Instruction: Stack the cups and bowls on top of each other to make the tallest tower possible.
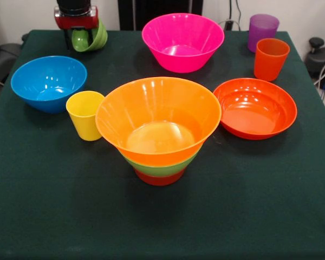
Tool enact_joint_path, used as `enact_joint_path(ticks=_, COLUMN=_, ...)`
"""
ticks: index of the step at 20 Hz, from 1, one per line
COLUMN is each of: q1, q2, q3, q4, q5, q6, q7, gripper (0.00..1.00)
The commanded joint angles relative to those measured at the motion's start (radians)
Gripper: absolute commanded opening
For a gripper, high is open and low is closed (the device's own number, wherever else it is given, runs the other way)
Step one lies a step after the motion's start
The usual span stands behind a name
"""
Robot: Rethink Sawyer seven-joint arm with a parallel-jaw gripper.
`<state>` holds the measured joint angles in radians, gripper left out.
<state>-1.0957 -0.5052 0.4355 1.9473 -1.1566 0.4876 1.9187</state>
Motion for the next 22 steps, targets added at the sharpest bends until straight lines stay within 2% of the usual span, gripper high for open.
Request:
enact_joint_path(ticks=1, q1=0.029, q2=0.017, q3=0.064, q4=-0.076, q5=-0.05, q6=0.04, q7=-0.315, gripper=1.0)
enact_joint_path(ticks=6, q1=-0.001, q2=-0.006, q3=0.082, q4=-0.041, q5=-0.013, q6=0.061, q7=-0.353, gripper=1.0)
enact_joint_path(ticks=13, q1=-0.062, q2=-0.155, q3=0.127, q4=0.079, q5=0.109, q6=0.146, q7=-0.437, gripper=1.0)
enact_joint_path(ticks=19, q1=-0.1, q2=-0.21, q3=0.163, q4=0.136, q5=0.172, q6=0.187, q7=-0.48, gripper=1.0)
enact_joint_path(ticks=22, q1=-0.093, q2=-0.217, q3=0.173, q4=0.14, q5=0.181, q6=0.199, q7=-0.473, gripper=1.0)
